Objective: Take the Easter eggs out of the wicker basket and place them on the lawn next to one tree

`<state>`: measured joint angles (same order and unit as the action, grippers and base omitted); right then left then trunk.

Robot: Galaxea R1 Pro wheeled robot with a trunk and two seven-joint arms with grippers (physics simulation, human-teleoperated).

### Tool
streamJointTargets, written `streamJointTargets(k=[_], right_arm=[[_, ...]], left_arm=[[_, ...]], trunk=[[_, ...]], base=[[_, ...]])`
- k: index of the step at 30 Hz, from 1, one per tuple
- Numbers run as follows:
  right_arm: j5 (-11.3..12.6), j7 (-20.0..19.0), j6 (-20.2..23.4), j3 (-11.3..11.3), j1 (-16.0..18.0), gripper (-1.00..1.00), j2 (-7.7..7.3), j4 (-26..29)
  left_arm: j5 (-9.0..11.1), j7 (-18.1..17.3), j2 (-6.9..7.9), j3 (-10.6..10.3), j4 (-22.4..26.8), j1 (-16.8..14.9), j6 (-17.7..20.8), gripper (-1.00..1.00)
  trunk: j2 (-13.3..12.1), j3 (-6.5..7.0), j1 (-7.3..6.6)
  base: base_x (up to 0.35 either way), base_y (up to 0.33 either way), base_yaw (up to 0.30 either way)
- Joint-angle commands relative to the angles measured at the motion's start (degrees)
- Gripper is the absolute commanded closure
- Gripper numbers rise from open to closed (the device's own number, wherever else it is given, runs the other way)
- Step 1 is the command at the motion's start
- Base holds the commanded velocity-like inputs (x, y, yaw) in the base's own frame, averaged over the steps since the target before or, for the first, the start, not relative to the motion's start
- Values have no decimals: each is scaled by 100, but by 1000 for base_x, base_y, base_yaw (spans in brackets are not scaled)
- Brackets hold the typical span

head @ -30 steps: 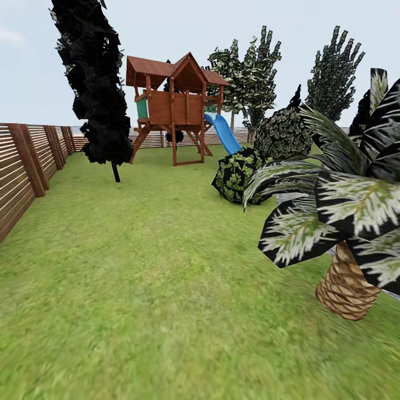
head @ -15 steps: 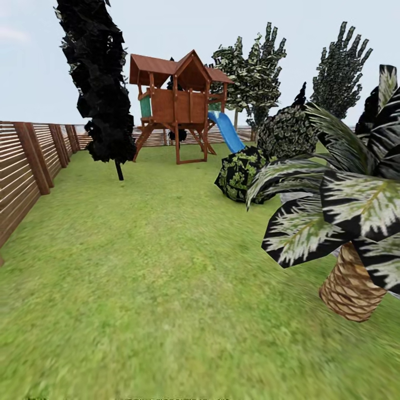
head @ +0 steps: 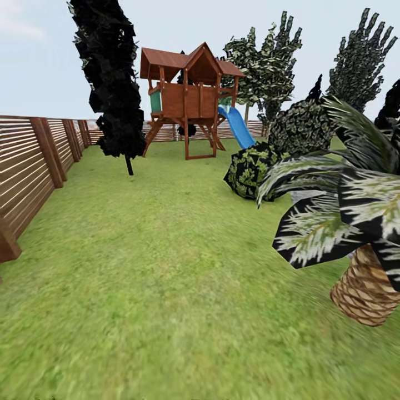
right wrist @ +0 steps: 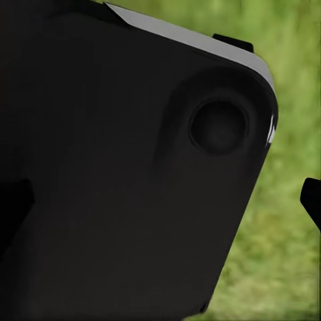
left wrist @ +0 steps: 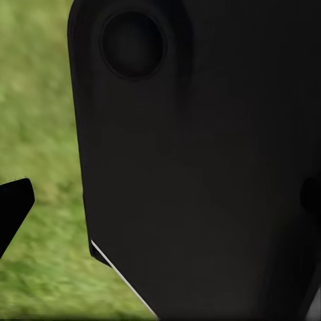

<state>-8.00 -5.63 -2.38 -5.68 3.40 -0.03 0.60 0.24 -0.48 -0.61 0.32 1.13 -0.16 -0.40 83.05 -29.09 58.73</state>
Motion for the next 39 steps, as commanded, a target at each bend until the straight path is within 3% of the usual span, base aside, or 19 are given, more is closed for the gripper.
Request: streamJointTargets(k=[1, 39], right_arm=[[-17, -1, -18, -44, 3, -100, -2, -2], [-9, 0, -17, -39, 3, -100, -6, 2]], left_arm=[[3, -5, 0, 3, 0, -2, -4, -100], [-6, -5, 0, -5, -7, -2, 5, -100]], trunk=[[3, -15, 0], [3, -368, 0]], base=[[0, 0, 115], [0, 0, 46]])
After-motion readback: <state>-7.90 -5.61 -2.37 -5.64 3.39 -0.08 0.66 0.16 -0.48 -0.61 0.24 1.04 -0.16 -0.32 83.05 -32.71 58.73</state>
